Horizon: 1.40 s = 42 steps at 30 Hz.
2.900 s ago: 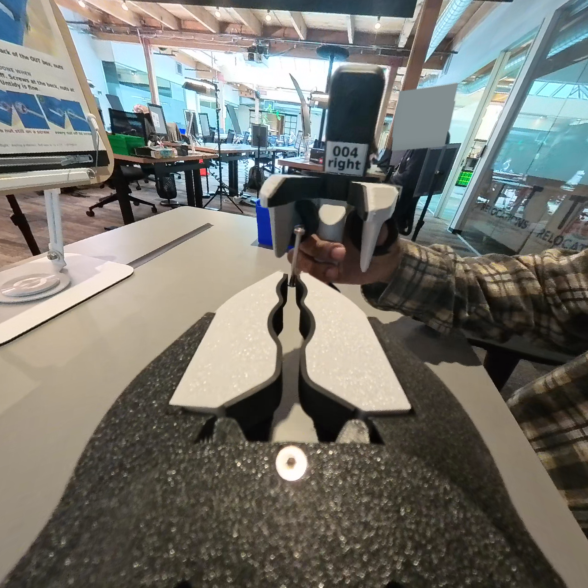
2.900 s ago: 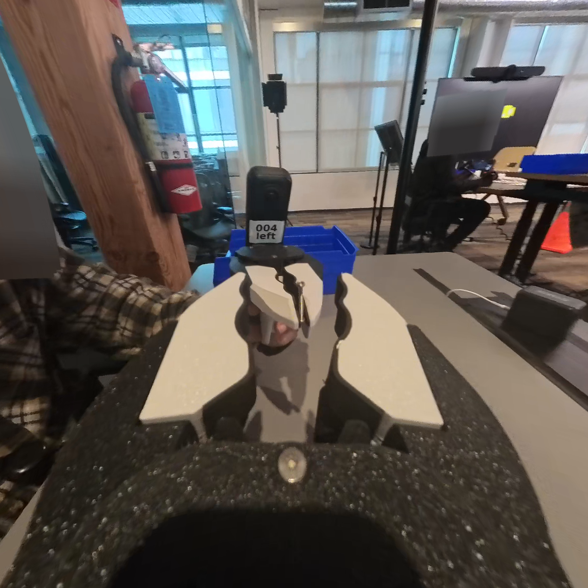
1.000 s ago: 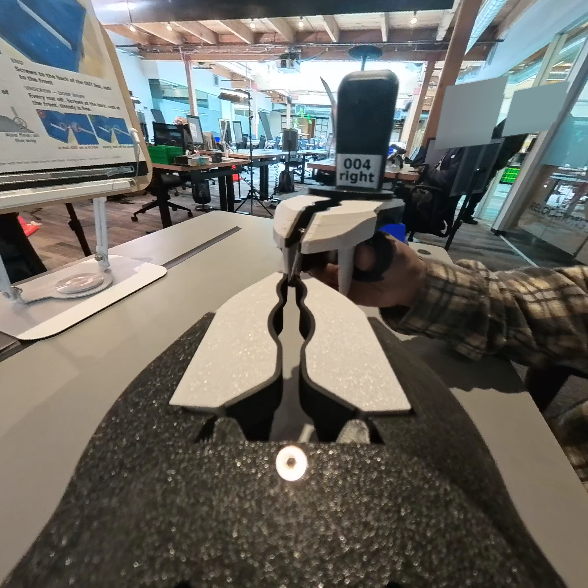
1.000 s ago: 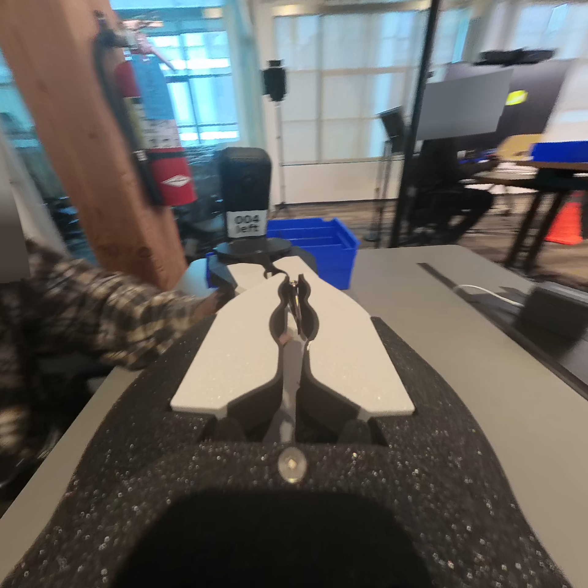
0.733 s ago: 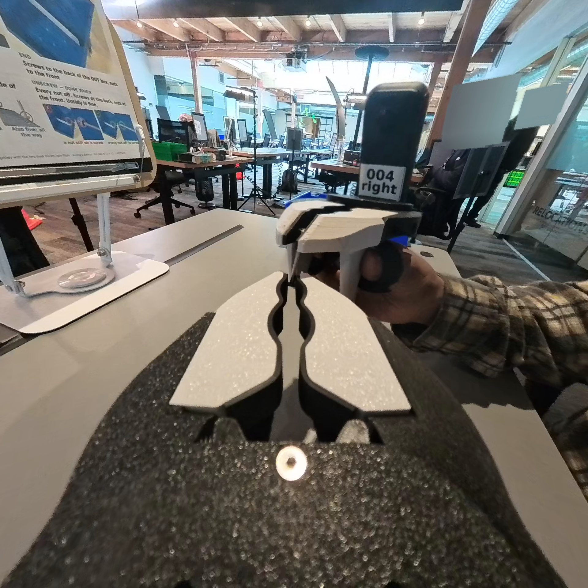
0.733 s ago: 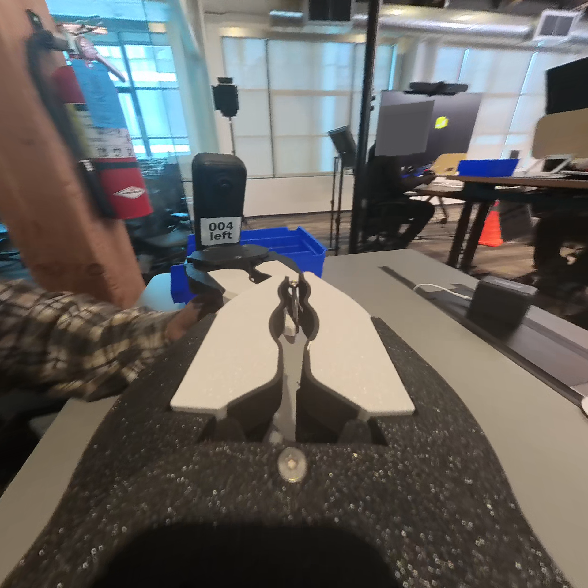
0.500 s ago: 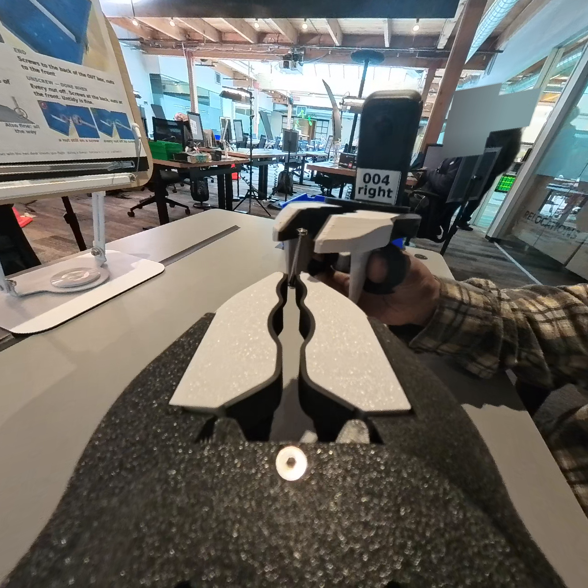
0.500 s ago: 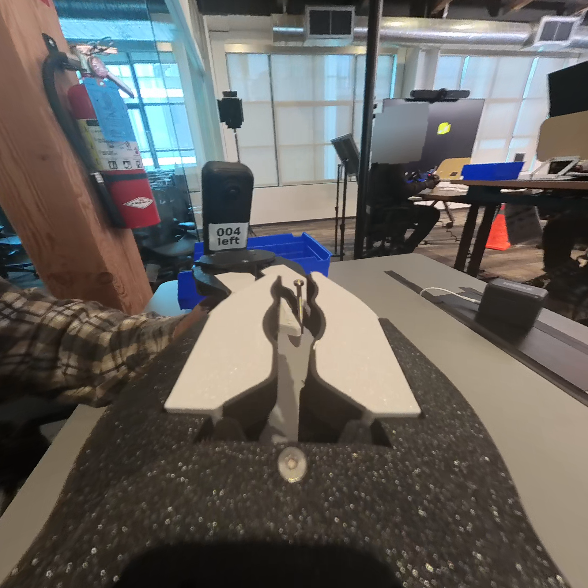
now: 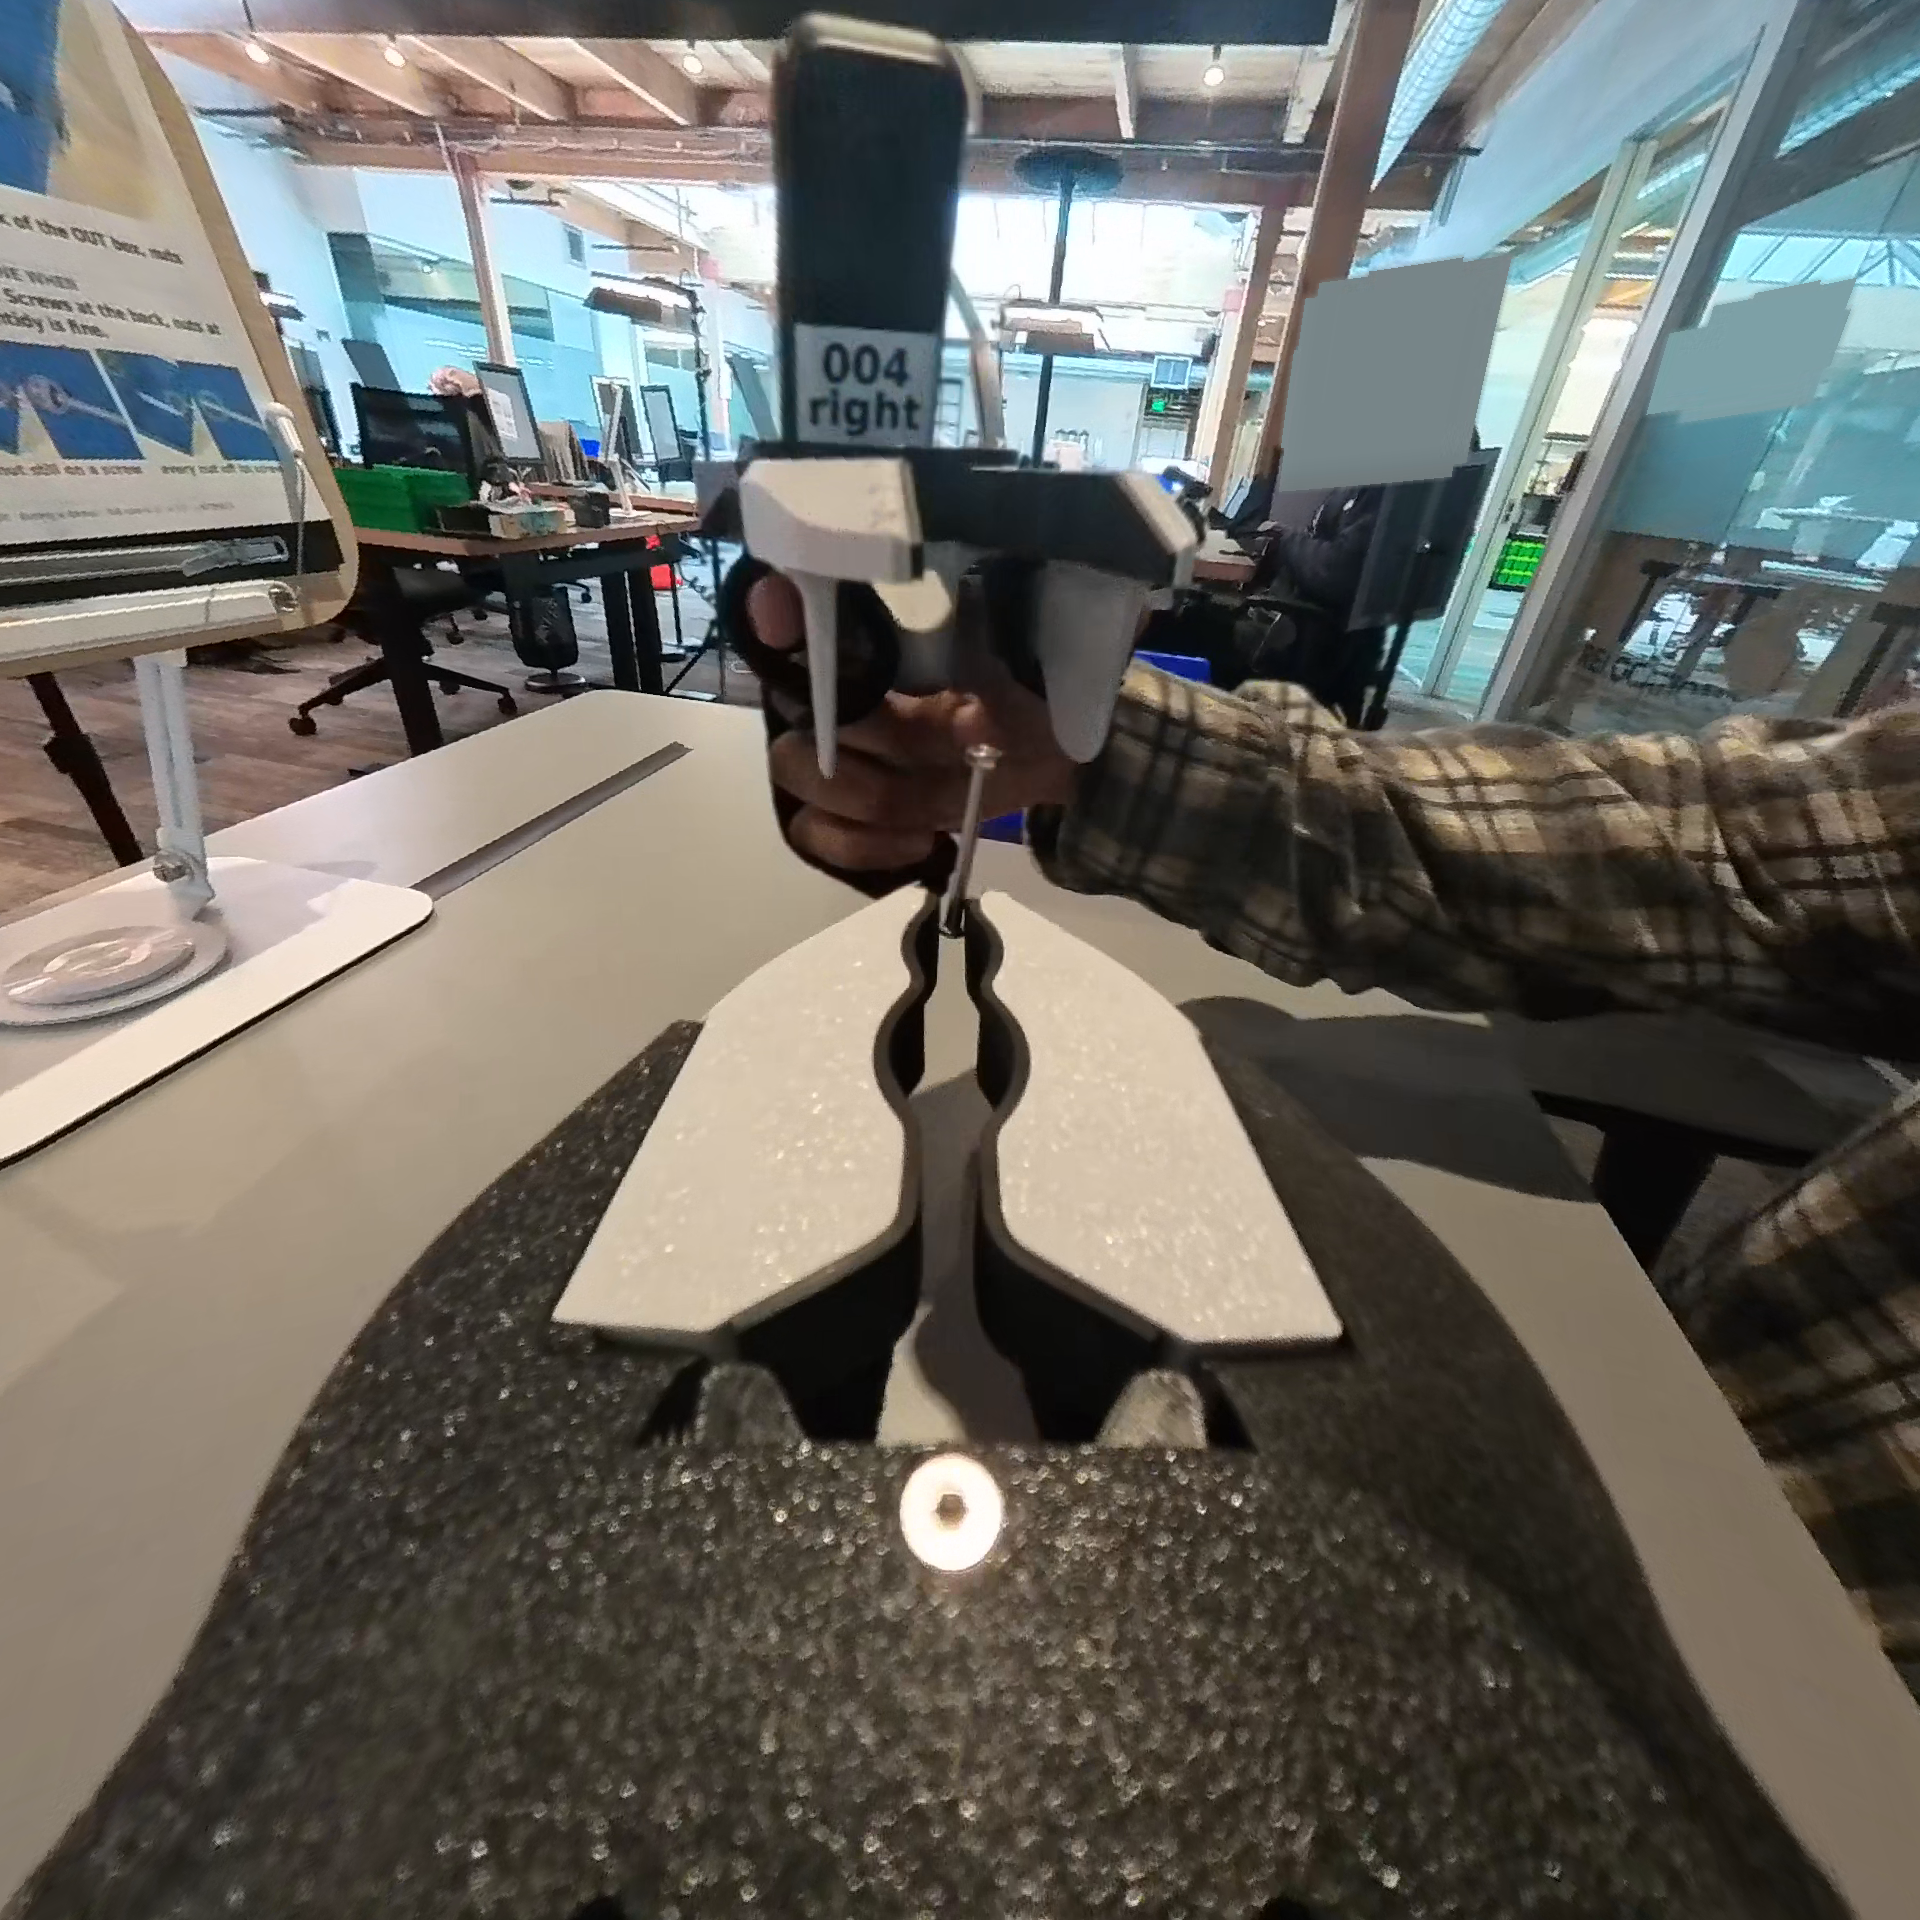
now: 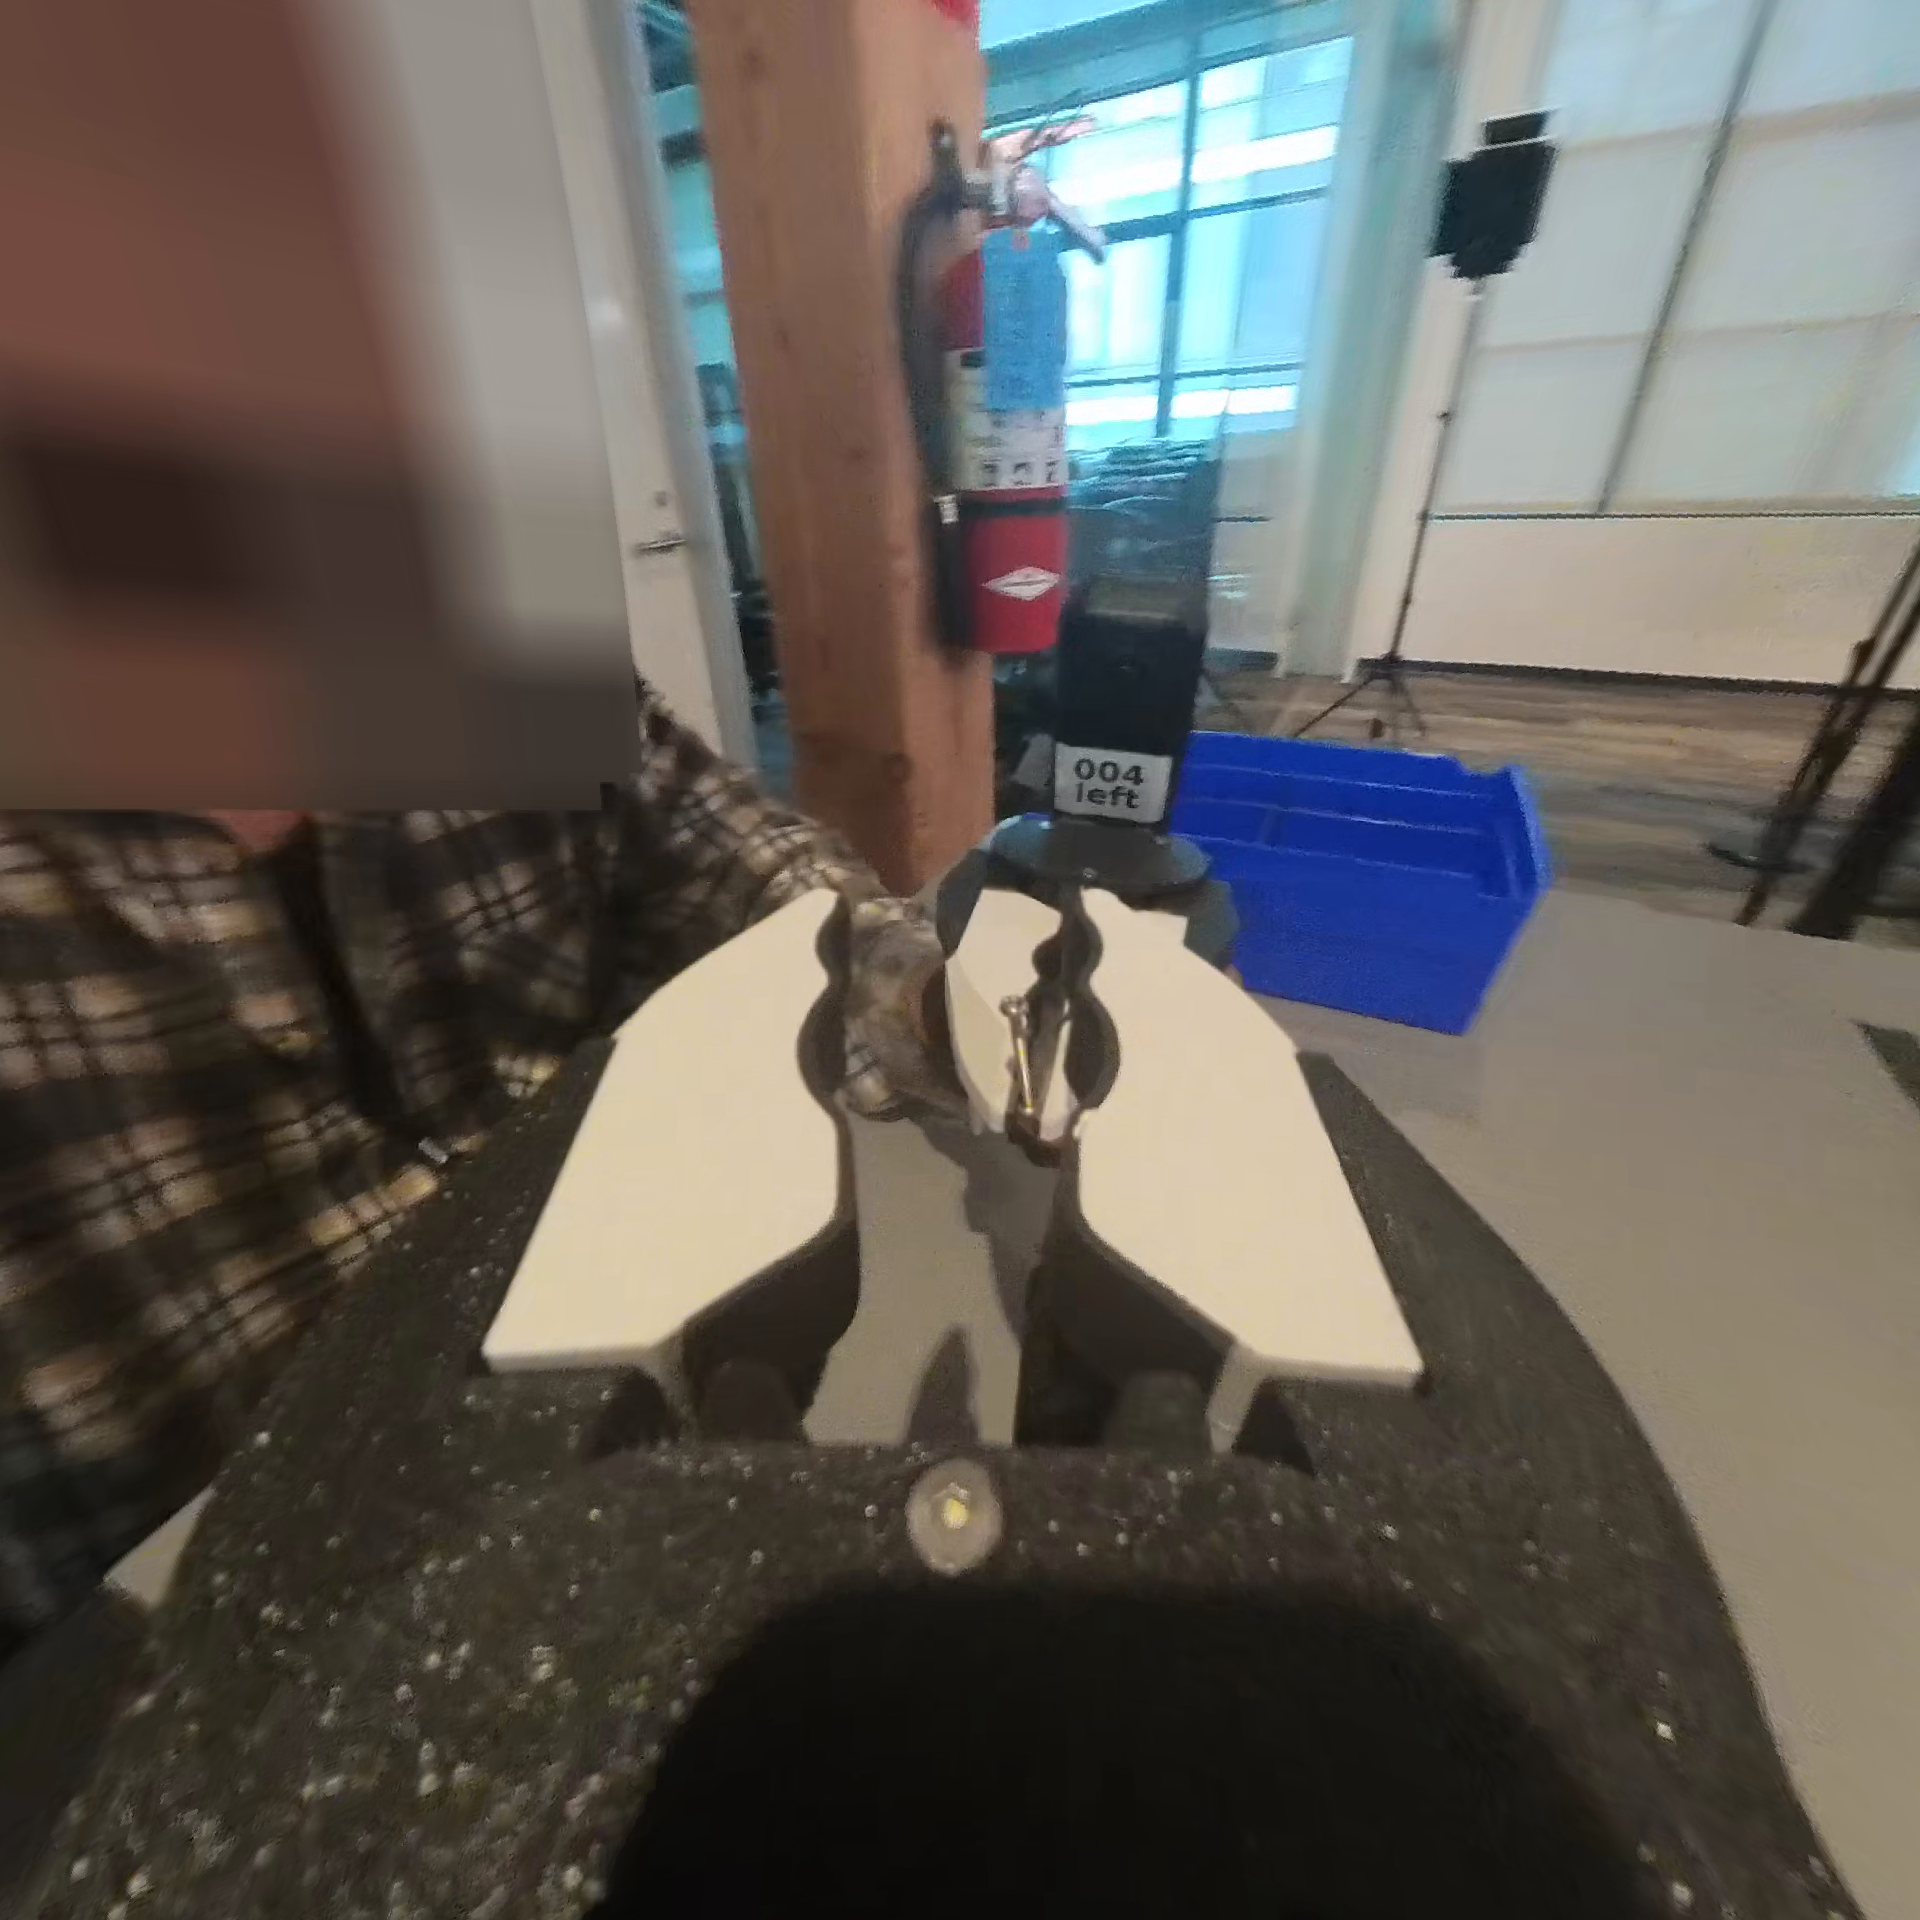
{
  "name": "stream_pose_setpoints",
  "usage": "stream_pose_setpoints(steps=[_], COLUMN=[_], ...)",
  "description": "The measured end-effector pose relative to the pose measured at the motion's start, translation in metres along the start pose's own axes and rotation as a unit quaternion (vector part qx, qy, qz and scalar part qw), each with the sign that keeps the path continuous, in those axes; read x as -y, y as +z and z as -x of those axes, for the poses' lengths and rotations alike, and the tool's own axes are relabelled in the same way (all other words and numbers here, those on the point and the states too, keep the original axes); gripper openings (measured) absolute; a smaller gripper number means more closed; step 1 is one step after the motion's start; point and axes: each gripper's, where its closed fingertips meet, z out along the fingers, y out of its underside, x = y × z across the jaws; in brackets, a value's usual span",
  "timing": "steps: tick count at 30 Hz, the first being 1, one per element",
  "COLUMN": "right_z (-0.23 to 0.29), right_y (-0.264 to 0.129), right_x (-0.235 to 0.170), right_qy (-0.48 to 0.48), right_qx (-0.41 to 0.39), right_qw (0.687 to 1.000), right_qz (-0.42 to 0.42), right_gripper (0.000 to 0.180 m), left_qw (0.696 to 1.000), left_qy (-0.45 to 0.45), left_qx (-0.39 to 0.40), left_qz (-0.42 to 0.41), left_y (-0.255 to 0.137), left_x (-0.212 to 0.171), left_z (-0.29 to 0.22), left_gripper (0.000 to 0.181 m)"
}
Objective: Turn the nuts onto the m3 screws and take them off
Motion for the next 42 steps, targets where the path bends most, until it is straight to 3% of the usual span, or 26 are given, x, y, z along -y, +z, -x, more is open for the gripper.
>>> stream_pose_setpoints(steps=[10,25,33,42], right_z=[-0.007,-0.009,-0.012,-0.024], right_y=[0.019,0.018,0.017,0.016], right_x=[-0.026,-0.033,-0.032,-0.029], right_qy=[0.017,0.035,0.026,0.015], right_qx=[0.064,0.072,0.048,-0.04], right_qw=[0.997,0.996,0.998,0.999], right_qz=[0.041,0.033,0.025,-0.019], right_gripper=[0.034,0.011,0.005,0.006], left_qw=[1.0,1.0,1.0,0.999], left_qy=[0.002,0.002,-0.001,-0.004], left_qx=[-0.011,-0.01,0.003,0.032], left_qz=[0.0,0.0,-0.002,-0.006], left_y=[0.001,0.001,0.0,-0.004], left_x=[-0.001,-0.001,0.0,0.002], left_z=[-0.003,-0.002,0.002,0.009], left_gripper=[0.004,0.004,0.004,0.004])
